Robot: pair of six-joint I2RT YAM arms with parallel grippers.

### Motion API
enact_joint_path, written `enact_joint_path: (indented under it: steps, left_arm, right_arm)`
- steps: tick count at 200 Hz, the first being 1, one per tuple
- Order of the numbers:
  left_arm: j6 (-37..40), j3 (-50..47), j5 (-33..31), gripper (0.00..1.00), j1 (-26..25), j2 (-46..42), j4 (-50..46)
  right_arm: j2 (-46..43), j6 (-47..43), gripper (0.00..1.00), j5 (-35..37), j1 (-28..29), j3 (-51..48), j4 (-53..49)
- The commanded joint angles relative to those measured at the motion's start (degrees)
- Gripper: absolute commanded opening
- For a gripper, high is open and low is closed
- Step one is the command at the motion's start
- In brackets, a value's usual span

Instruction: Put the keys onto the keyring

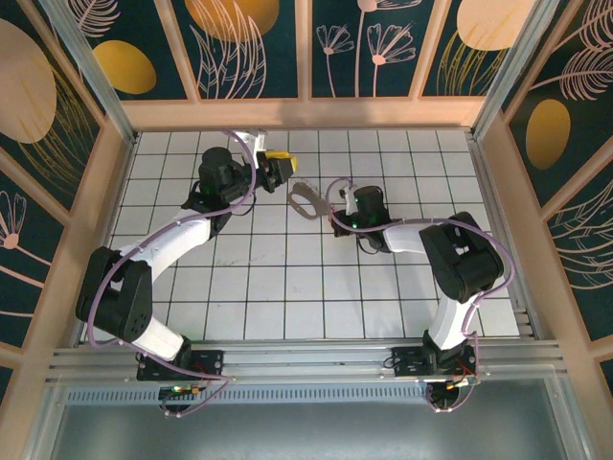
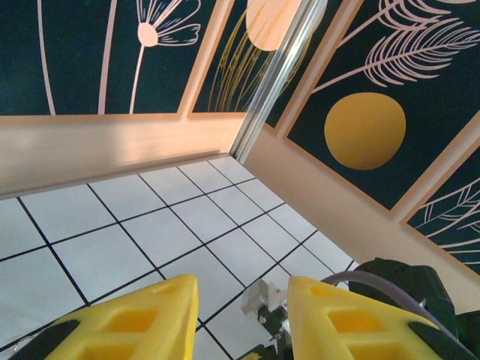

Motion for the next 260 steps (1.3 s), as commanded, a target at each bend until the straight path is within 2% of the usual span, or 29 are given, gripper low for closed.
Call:
enact_joint_path:
  steps: [1, 20, 36, 48, 53, 60, 69, 82, 96, 108, 119, 121, 123, 126, 153, 173, 205, 220, 242, 260]
  left_arm:
    - [-0.3, 1.6, 1.6, 0.37, 0.3, 0.4, -0.1]
    - [-0.1, 1.8, 1.7, 0.37, 0.3, 0.3, -0.4]
    - [0.3, 2.1, 1.9, 0.37, 0.3, 0.0, -1.1]
    - [0.5, 2.2, 2.2, 0.37, 0.3, -0.2, -1.3]
    - [0.5, 2.2, 2.3, 0.37, 0.3, -0.4, -1.4]
    - [0.6, 2.2, 2.5, 0.37, 0.3, -0.5, -1.4]
    - [0.6, 2.1, 2.7, 0.38, 0.3, -0.9, -1.5]
    - [0.7, 1.6, 3.0, 0.42, 0.2, -1.6, -1.3]
    - [1.0, 1.1, 2.8, 0.52, 0.3, -3.0, -1.8]
    - [2.0, 0.5, 1.8, 0.62, 0.3, -4.9, -3.3]
    - [2.7, -0.4, 0.7, 0.76, 0.3, -6.9, -3.9]
    - [3.0, -0.6, 0.6, 0.83, 0.3, -7.2, -4.1]
    - [3.1, -0.8, 0.4, 0.94, 0.3, -7.6, -4.2]
    - [3.2, -1.1, 0.1, 0.98, 0.3, -8.1, -4.3]
    - [4.2, -2.3, -4.5, 0.99, 0.3, -12.4, -5.5]
    - [5.9, -5.9, -11.0, 0.99, 0.3, -15.9, -7.0]
    - [12.3, -18.9, -25.0, 0.99, 0.3, -26.1, 4.8]
    - [18.4, -23.7, -31.7, 0.99, 0.3, -30.8, 7.9]
    - [26.4, -26.4, -39.7, 0.99, 0.6, -34.9, 6.2]
    - [28.8, -29.2, -43.6, 0.99, 2.0, -36.7, 7.1]
  right_arm:
    - [-1.0, 1.3, 0.00, -1.5, 1.4, -1.5, -1.5]
    - [-1.4, 1.5, 0.00, -2.2, 2.5, -2.6, -2.7]
    - [-4.4, 1.6, 0.30, -1.7, 3.4, -4.3, -4.2]
    - [-7.8, 2.0, 0.48, -0.8, 3.4, -6.0, -5.3]
    - [-9.7, 2.1, 0.61, -0.4, 3.4, -6.7, -5.8]
    - [-12.2, 2.2, 0.67, 0.2, 3.4, -7.2, -6.8]
    - [-15.4, 2.0, 0.70, 0.8, 3.4, -7.5, -8.4]
    - [-20.2, 2.0, 0.82, 1.8, 3.1, -7.8, -10.4]
    - [-25.1, 2.1, 0.93, 1.8, 2.3, -7.6, -12.2]
    - [-28.5, 2.2, 0.95, 1.6, 1.2, -6.9, -13.7]
    - [-31.4, 2.3, 0.99, 1.8, 0.1, -6.6, -14.3]
    - [-31.8, 2.3, 0.99, 1.8, -0.1, -6.5, -14.4]
    - [-32.1, 2.4, 0.99, 1.8, -0.4, -6.3, -14.5]
    - [-32.7, 2.5, 0.99, 1.8, -0.8, -6.2, -14.6]
    - [-36.3, 2.8, 0.99, 4.3, -4.7, -4.9, -15.2]
    - [-37.8, 3.0, 0.99, 8.1, -7.7, -4.8, -13.9]
    - [-37.7, 3.9, 0.99, 14.8, -12.9, -6.1, -9.1]
    - [-36.9, 5.2, 0.99, 17.3, -15.8, -9.5, -2.4]
    - [-36.8, 10.3, 0.99, 22.6, -19.3, -16.3, 9.8]
    - [-35.2, 9.3, 0.99, 24.4, -21.7, -17.9, 12.4]
